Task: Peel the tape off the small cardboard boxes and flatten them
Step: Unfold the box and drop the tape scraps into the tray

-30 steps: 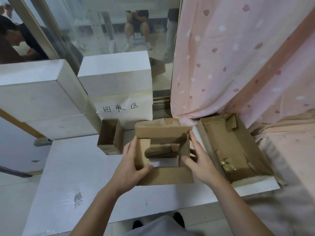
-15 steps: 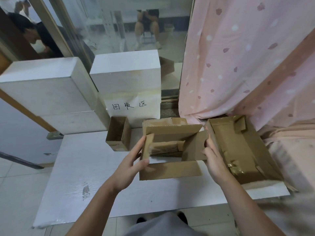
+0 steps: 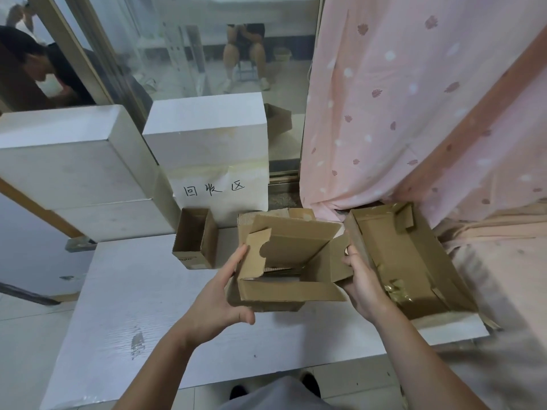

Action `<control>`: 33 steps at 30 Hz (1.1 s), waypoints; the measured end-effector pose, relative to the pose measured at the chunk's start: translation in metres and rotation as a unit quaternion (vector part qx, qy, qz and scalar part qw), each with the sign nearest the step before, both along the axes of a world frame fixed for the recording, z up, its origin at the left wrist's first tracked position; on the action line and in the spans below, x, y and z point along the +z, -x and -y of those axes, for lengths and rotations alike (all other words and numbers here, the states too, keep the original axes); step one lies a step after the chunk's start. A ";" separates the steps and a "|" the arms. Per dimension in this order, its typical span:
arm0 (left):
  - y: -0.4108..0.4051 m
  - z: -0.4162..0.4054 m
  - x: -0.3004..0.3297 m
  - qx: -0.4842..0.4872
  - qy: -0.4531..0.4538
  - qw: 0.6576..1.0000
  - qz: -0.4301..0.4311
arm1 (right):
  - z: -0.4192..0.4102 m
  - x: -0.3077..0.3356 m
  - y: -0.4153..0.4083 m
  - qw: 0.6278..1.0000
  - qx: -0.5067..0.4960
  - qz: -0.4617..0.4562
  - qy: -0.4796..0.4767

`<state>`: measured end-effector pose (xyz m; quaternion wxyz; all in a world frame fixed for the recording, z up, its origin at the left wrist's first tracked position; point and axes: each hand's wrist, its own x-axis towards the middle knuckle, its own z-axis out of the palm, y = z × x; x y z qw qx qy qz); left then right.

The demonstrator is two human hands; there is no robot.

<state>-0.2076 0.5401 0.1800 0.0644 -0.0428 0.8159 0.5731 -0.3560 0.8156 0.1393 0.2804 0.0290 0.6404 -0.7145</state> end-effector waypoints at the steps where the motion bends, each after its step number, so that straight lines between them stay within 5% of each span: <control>1: 0.000 -0.001 0.000 -0.008 0.005 1.000 0.001 | 0.000 0.000 0.000 1.000 0.002 0.001 0.002; 16: 0.008 -0.008 -0.002 0.078 0.100 0.991 -0.032 | 0.007 -0.011 -0.013 0.992 -0.027 0.067 0.108; 20: 0.008 -0.004 -0.012 0.117 0.087 0.989 -0.002 | 0.002 -0.018 -0.020 0.992 0.008 0.025 0.120; 26: 0.010 -0.007 -0.006 0.163 0.043 0.986 0.021 | 0.005 -0.008 -0.026 0.990 0.118 -0.054 0.049; 33: 0.011 -0.012 -0.004 0.201 0.003 0.979 0.019 | 0.016 -0.006 -0.023 0.989 0.071 -0.126 -0.039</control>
